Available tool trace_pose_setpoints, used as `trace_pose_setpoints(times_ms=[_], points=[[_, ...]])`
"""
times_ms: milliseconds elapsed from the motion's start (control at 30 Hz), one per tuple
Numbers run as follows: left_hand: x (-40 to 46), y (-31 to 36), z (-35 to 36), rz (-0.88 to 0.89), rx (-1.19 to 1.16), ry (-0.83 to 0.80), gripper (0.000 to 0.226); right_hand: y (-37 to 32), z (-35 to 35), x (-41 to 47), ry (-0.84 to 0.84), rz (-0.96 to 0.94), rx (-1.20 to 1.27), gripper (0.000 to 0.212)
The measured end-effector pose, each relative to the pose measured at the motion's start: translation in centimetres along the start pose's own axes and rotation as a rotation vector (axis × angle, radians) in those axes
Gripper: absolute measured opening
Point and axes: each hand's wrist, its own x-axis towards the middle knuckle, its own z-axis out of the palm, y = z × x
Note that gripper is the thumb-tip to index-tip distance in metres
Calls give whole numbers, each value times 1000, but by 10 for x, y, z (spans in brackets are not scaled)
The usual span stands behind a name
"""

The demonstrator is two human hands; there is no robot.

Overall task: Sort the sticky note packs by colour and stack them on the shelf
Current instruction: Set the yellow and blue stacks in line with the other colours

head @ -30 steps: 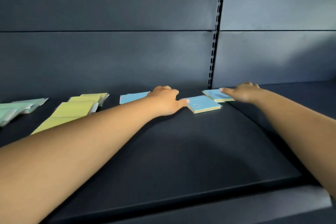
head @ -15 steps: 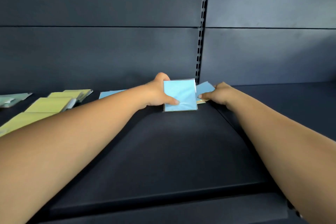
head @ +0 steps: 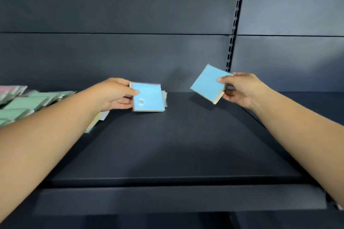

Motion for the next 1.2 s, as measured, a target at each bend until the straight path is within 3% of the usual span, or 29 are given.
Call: trace_pose_setpoints(times_ms=[200,433,700,833,900,967,1033,1200], points=[[10,-7,2,-7,150,-72,8,2,40,-24,-50,29,6,20],[13,-9,5,-32,181,-118,7,8,63,-41,-199,102,-217,13],[-3,-7,-12,68,192,-15,10,22,97,-42,-200,178,-319,10],[-27,-12,-23,179,566,-11,19,27,107,-43,-141,125,-521,14],[-43,-17,-25,249,797,-14,37,29,109,-47,-119,119,-607,18],[-62,-24,-25,293,929,0,44,33,111,-48,-92,88,-670,43],[-77,-32,-25,337,1016,3,38,36,112,-51,-57,2,-753,55],[-106,-55,-51,504,1062,97,47,36,118,-78,62,-370,-1262,45]])
